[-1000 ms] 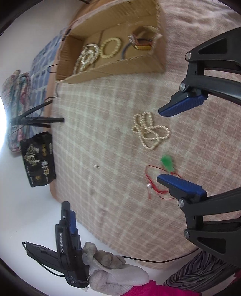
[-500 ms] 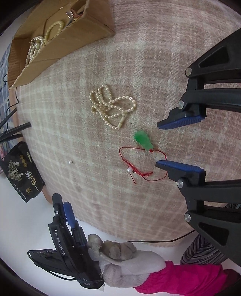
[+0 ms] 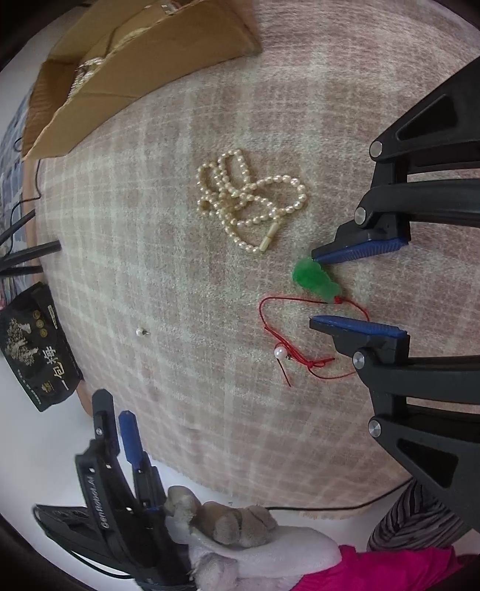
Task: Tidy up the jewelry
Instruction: 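Lower the left tool to the white pearl earring while the right tool approaches the green pendant, then close the left tool on the pearl earring while the right tool grips the green pendant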
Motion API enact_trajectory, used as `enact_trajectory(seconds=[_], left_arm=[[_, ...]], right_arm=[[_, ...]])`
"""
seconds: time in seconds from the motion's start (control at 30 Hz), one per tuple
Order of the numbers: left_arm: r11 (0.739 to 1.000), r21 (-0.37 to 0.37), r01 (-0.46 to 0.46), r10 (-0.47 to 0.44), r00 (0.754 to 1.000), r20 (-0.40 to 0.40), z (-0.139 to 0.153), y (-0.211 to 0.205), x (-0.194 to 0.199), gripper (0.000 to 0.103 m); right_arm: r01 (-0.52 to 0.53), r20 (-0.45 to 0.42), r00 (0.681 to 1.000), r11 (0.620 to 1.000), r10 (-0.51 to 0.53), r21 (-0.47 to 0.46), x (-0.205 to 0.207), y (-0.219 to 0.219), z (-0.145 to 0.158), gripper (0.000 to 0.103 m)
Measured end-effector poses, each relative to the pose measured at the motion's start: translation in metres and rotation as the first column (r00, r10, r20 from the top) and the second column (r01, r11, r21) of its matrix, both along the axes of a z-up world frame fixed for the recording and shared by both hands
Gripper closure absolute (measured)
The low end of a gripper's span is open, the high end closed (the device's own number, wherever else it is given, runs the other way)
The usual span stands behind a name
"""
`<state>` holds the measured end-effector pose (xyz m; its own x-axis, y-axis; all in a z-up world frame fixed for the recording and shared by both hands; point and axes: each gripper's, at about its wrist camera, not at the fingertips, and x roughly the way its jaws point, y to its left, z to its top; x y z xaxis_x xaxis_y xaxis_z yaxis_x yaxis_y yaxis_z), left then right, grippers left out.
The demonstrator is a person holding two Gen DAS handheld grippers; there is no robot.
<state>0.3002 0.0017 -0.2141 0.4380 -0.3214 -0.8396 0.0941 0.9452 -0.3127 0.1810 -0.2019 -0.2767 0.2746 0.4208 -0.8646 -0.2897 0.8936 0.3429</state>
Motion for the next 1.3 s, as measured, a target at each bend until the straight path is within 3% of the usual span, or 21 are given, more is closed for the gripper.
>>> enact_trajectory(seconds=[0.33,0.43,0.6,0.7,0.9,0.97,1.3], left_arm=[[0.997,-0.073,0.024,-0.029,0.998,-0.064,-0.030,-0.020,0.013,0.051],[0.999,-0.037,0.024,-0.026,0.998,-0.053,-0.038,-0.029,0.013,0.059],[0.998,0.054,0.011,-0.012,1.000,0.006,-0.047,-0.039,0.006,0.059],[0.996,0.094,0.010,-0.013,0.999,0.037,-0.051,-0.041,0.002,0.066],[0.989,0.147,0.022,-0.036,0.995,0.094,-0.054,-0.048,-0.003,0.067],[0.986,0.165,0.032,-0.050,0.993,0.107,-0.055,-0.051,-0.004,0.073],[0.976,0.205,0.068,-0.103,0.981,0.167,-0.060,-0.055,-0.013,0.079]], right_arm=[[-0.075,0.090,0.992,0.986,0.089,-0.147,-0.003,0.019,0.000,0.075],[-0.086,0.104,0.989,0.983,0.104,-0.163,-0.006,0.022,0.000,0.075],[-0.097,0.111,0.987,0.981,0.117,-0.168,-0.006,0.022,-0.001,0.075],[-0.101,0.118,0.985,0.979,0.123,-0.176,-0.006,0.023,-0.001,0.075],[-0.111,0.138,0.980,0.973,0.141,-0.204,-0.011,0.026,0.000,0.075],[-0.113,0.140,0.980,0.972,0.144,-0.208,-0.013,0.027,0.000,0.075],[-0.117,0.148,0.977,0.968,0.152,-0.222,-0.016,0.030,0.001,0.075]])
